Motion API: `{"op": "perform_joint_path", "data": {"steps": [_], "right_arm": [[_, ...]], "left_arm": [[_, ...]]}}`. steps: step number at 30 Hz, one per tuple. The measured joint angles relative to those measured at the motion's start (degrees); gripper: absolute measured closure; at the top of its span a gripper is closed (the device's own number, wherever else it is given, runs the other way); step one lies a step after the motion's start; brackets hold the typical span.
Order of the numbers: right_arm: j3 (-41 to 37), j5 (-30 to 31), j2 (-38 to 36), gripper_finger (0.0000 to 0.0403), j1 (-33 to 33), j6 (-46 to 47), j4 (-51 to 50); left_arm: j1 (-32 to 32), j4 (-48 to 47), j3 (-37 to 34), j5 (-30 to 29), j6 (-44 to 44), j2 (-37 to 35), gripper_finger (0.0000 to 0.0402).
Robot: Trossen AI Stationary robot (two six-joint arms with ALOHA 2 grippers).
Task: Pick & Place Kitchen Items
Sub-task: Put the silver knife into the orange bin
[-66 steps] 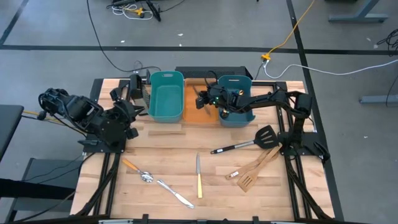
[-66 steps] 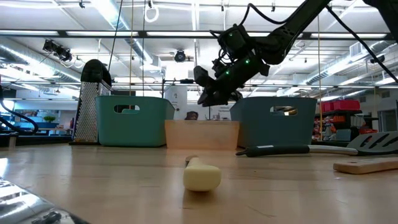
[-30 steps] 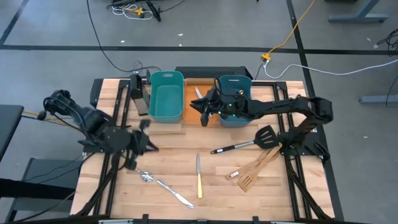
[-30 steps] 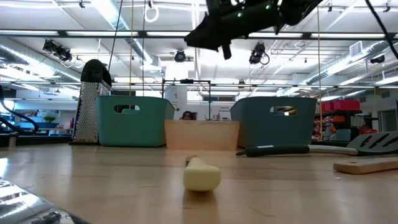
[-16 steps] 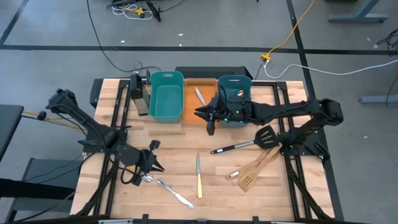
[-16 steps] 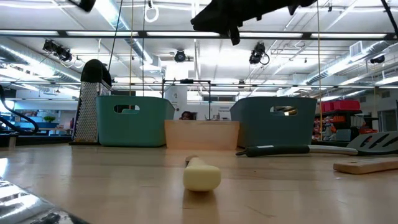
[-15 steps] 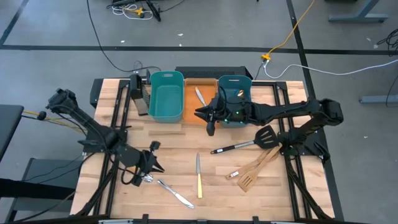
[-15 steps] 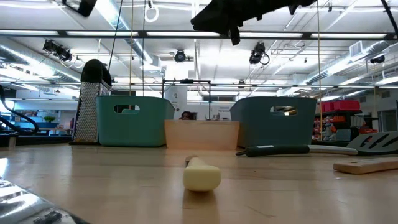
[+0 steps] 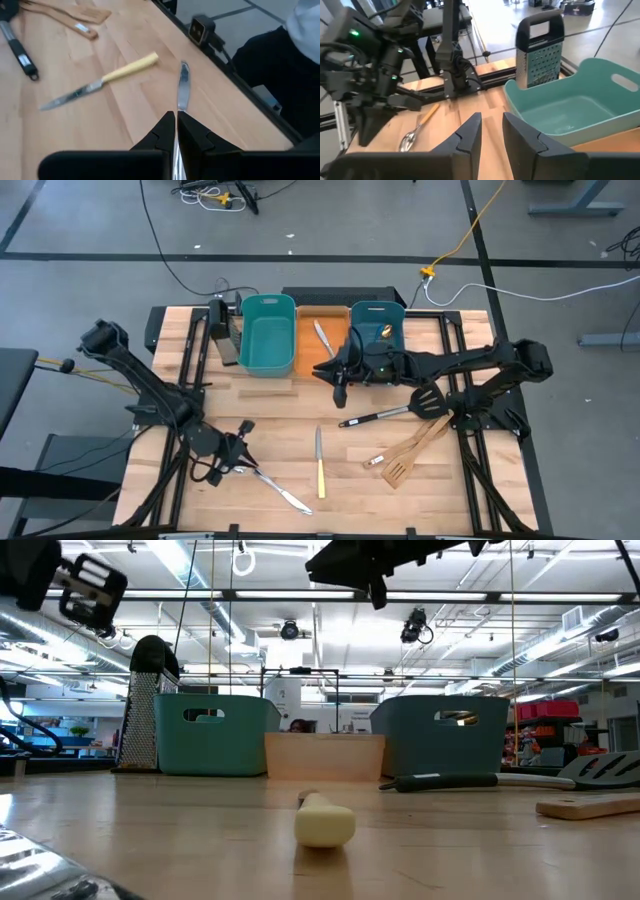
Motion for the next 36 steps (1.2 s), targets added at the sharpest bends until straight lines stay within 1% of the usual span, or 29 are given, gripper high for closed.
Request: {"op": "perform_joint_path", "data": {"steps": [5,9,12,16,19,22,26,32,36], "right_arm": [[0.0,2.9,0.0,0.0314,1.6,0.0,0.0],[0.0,3.0,0.0,0.0314,2.9,0.0,-0.2],[0.0,2.9,0.0,0.0314,3.9,0.3,-0.5],[0.0,2.9,0.0,0.0314,5.7,1.5,-0.9],[0.0,2.9,0.0,0.0314,7.3,1.6,-1.6],[0.0,3.2,0.0,0.0314,8.8,2.9,-3.1],[0.0,7.1,0.0,0.0314,11.7,3.0,-4.0],[0.0,9.4,0.0,0.0314,14.7,3.4,-4.0],[0.0,11.5,0.3,0.0314,16.1,4.1,-3.8]], "left_arm": [[-0.1,1.6,-2.9,-0.2,-2.0,0.0,0.0348],[-0.1,3.6,-4.5,-0.2,-2.4,0.0,0.0313],[-0.1,3.4,-5.4,-0.2,-3.6,0.0,0.0290],[-0.1,3.7,-5.7,-0.2,-5.0,0.8,0.0270],[-0.3,4.2,-5.8,-0.2,-5.5,3.0,0.0262],[-0.3,6.8,-5.8,-0.3,-6.8,6.5,0.0257],[-0.6,8.6,-5.8,-0.2,-6.9,10.6,0.0252],[-0.6,12.2,-5.8,-0.1,-7.7,16.2,0.0245],[-0.7,16.1,-5.8,1.2,-6.7,18.9,0.0240]]}}
